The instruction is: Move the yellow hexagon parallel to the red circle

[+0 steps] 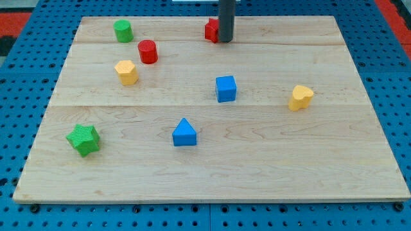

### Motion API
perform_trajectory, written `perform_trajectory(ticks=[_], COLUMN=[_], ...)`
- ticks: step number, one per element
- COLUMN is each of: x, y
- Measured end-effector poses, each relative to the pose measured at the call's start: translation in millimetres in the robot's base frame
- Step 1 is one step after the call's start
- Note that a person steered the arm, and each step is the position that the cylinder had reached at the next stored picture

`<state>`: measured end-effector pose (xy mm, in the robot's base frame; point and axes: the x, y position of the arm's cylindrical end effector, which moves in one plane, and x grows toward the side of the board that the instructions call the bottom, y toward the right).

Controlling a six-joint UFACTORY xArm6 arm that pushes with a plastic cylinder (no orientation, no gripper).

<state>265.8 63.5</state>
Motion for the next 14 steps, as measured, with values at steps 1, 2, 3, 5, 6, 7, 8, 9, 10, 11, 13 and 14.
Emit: perform_trajectory(ticks=[1, 2, 3, 5, 6, 7, 8, 9, 10, 11, 13, 14], x=[-17, -35, -22, 12, 45, 69, 77, 83, 100, 93, 36, 37], y=[42, 1, -23, 7, -12, -47, -121, -180, -217, -257, -198, -112])
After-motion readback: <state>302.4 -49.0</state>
